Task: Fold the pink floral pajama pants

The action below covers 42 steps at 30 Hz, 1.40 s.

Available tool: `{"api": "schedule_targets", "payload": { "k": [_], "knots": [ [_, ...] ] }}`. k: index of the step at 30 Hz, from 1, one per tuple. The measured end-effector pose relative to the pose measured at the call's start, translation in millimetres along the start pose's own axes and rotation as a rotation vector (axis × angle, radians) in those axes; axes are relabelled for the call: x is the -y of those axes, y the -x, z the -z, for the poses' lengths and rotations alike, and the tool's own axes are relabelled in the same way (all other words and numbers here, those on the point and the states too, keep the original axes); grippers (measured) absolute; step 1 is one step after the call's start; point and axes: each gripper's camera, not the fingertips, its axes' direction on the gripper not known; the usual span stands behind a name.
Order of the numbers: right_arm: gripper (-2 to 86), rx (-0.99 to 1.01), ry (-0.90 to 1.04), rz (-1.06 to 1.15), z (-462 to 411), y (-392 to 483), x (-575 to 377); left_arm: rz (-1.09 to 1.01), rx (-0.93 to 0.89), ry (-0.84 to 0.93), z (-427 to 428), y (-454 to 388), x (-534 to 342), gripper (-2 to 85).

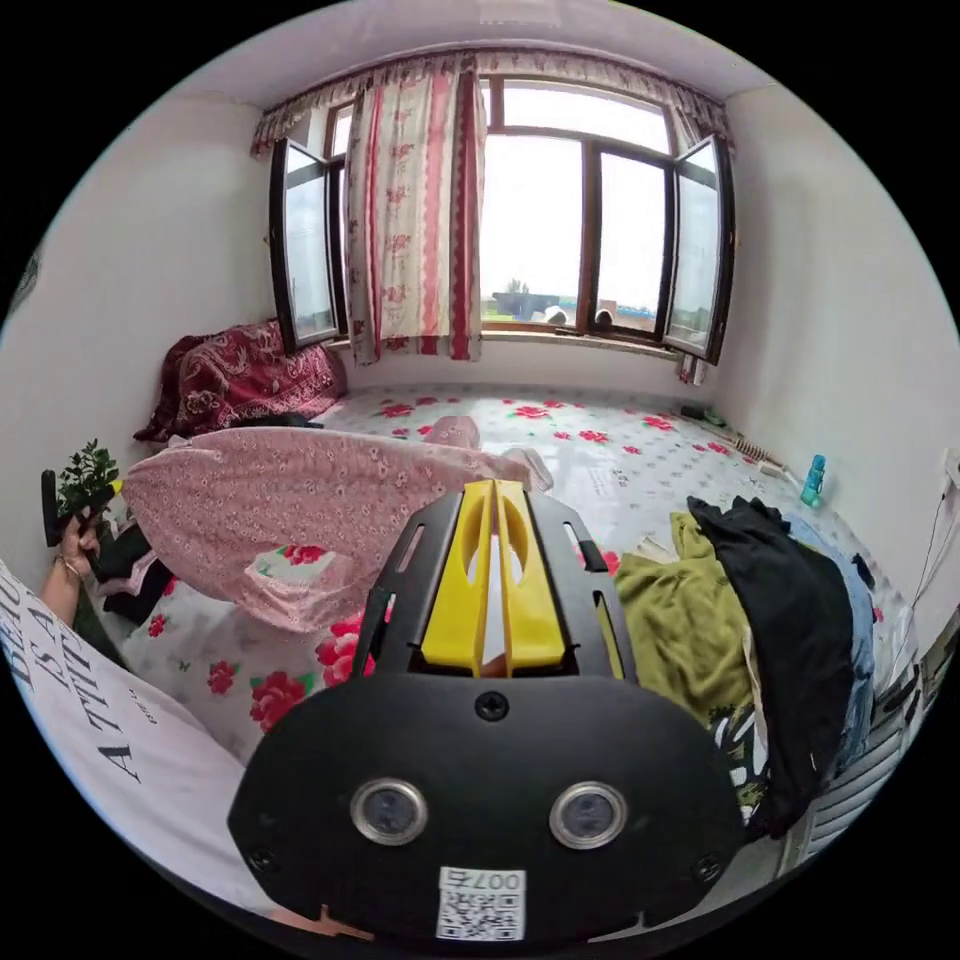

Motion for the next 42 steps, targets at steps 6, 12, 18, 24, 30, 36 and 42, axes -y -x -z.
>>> {"api": "schedule_targets", "payload": {
  "k": [6,12,18,24,30,36,42],
  "knots": [
    [-0.3,-0.095,-0.201,-0.105,117.5,2.7,-57.4,-0.059,-0.028,-0.206,85.9,-52.5,-17.9,-1.0],
    [-0.3,-0.202,-0.454,-0.19,223.3,-4.9,-72.3,-0.299,-0.061,-0.529,169.5,-138.2,3.9,-1.0],
    [-0.4,-0.155,-0.648,-0.228,285.7,-29.1,-84.9,-0.402,0.084,-0.767,199.2,-187.3,7.4,-1.0],
    [-0.3,0.05,-0.51,-0.117,210.3,-44.3,-16.9,-0.43,0.341,-0.514,103.9,-163.6,51.7,-1.0],
    [0.2,0.351,-0.162,-0.094,-8.4,-42.9,81.9,0.048,0.492,0.038,-64.4,-13.8,103.1,-1.0],
    [0.8,0.463,0.219,-0.158,-152.0,-19.8,-18.3,0.151,0.617,0.126,-71.0,15.3,4.3,-0.9],
    [4.2,0.542,0.66,-0.311,-242.0,16.7,-161.6,0.341,0.53,0.522,-110.4,41.9,-107.8,-0.7]
  ]
}}
